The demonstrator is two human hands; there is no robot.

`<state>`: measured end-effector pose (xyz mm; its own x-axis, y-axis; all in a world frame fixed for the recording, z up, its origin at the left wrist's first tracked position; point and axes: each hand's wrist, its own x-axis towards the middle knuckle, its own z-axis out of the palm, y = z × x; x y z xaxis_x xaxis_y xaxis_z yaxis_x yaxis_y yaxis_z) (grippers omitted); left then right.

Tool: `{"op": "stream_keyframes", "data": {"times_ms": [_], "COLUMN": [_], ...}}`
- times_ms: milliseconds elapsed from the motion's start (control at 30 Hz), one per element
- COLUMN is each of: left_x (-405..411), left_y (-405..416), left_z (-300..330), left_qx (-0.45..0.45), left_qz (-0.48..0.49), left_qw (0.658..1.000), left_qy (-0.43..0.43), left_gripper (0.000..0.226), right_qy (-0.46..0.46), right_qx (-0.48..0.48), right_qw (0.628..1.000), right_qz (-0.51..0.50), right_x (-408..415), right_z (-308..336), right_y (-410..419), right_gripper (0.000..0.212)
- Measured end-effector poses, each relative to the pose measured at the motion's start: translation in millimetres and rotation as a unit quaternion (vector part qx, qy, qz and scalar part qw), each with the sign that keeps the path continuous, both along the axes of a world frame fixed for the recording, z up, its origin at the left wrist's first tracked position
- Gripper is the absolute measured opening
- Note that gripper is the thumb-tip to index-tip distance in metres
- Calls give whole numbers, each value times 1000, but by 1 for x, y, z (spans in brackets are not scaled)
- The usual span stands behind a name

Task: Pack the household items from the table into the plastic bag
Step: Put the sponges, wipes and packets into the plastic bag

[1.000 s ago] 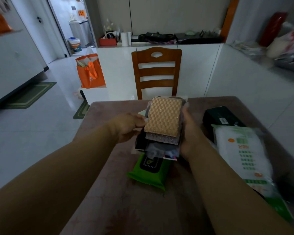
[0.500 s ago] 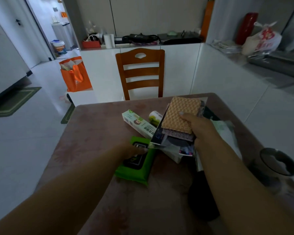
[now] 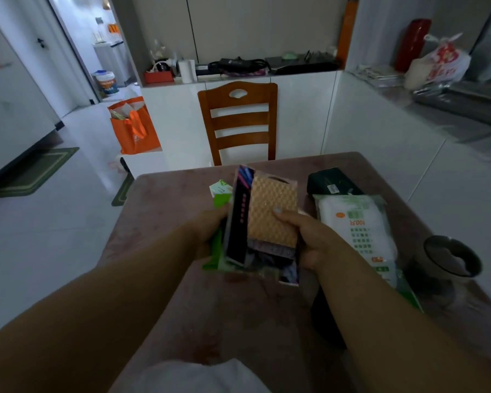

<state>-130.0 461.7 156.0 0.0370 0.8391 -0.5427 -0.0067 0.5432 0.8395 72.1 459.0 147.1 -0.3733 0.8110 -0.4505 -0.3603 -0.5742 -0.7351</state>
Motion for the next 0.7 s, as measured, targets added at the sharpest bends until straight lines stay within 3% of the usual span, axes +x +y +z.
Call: {"op": "stream_keyframes", "data": {"times_ms": [100,200,333,467,700], "left_x": [5,15,18,12,5], "left_y": [-9,-24,-49,-85,-168], "left_z": [30,58,92,119,141], "left_qx": [3,22,15,29,112], "left_qz": [24,-10,-56,-16,51], "left_qw": [999,1000,998,999,989], "left_qy": [-25,-19,-30,-27,78], "left_gripper": [58,60,73,73,61], "right_qy": [65,69,75,122,189], "right_qx": [2,25,38,65,114], "right_qw": [998,996,995,990,974], "right_qz": [18,58,55,37,43], "right_x": [-4,-5,-1,10,28], "right_z": [12,30,56,87,123], "right_y": [-13,-27,-47,-81,-180], "right_gripper": [55,66,54,42,38]}}
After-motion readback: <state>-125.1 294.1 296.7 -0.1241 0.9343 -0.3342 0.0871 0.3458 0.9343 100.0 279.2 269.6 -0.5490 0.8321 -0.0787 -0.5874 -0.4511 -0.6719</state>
